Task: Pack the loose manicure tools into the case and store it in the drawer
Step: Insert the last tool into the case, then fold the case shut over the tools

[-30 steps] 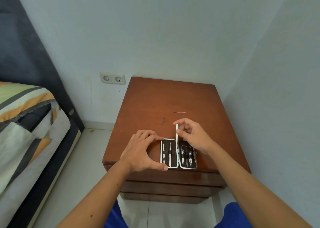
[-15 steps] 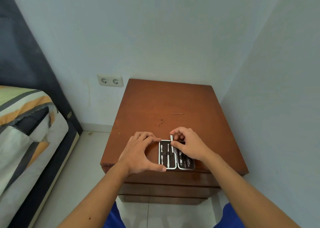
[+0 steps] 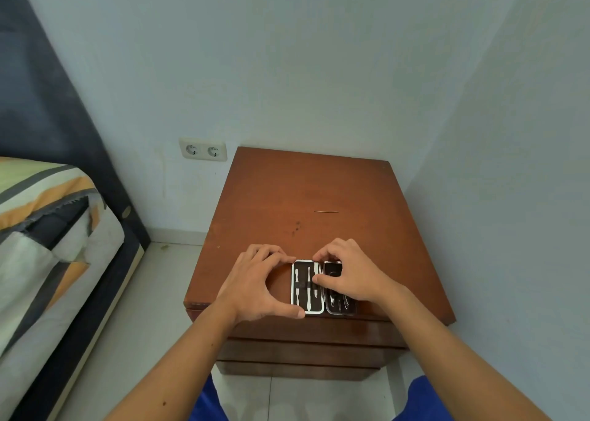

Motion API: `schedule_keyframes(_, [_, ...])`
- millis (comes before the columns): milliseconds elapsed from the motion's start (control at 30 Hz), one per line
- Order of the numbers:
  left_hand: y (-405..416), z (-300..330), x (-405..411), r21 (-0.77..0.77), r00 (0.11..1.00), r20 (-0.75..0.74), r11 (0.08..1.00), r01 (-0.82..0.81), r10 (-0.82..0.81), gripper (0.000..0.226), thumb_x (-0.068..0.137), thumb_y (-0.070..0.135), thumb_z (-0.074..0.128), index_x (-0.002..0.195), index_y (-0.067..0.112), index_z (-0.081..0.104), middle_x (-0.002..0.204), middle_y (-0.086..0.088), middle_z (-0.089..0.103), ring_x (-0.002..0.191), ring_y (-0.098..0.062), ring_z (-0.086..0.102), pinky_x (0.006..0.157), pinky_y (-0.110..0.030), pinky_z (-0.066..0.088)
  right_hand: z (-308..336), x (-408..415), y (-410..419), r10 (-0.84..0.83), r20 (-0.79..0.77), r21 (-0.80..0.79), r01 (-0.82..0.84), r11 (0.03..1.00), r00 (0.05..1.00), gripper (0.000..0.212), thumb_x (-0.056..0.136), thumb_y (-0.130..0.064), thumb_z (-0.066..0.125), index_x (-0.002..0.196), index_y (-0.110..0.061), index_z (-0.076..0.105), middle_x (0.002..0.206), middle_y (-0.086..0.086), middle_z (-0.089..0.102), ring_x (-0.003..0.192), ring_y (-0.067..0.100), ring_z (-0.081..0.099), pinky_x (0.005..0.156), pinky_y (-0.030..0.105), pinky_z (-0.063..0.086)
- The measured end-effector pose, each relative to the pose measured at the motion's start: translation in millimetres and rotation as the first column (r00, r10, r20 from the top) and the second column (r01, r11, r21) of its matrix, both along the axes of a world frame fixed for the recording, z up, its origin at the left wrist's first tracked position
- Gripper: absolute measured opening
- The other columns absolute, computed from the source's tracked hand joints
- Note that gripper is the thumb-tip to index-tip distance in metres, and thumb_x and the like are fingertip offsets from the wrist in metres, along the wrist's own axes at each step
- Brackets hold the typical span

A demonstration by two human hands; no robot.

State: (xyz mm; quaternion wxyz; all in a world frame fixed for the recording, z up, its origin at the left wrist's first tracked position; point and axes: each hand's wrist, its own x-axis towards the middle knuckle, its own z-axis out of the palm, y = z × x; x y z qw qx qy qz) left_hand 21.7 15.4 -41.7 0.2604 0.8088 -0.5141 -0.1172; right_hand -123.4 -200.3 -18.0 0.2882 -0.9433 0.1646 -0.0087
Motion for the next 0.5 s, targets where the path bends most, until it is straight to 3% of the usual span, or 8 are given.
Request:
schedule_keyframes(133, [0,-1,-1,-0.008,1.0,0.005,1.0,-0.002,0.002,0.106,0.05,0.095,0.072,0.141,0.046,0.051,0.135,0.03,0.04,0.131,0.002,0.028,0.112,-0.028,0.026,0,-13,7,0.068,0.0,-0.086,-0.068,0.994,0.998,0.065,0.081,-0.059,0.074,0.137,-0.03,0.06,0.124,-0.019,0.049,0.118,0.007,0.039,0.105,0.026,0.04])
schedule_keyframes(500, [1,0,-1,-0.001,1.0,0.009,1.0,0.002,-0.002,0.106,0.05,0.097,0.069,0.142,0.047,0.051,0.135,0.029,0.04,0.13,0.002,0.029,0.112,-0.03,0.029,-4,-29,16,0.078,0.04,-0.054,-0.075,0.996,0.996,0.066,0.074,-0.062,0.077,0.131,-0.03,0.065,0.134,-0.02,0.042,0.131,0.006,0.031,0.111,0.024,0.033])
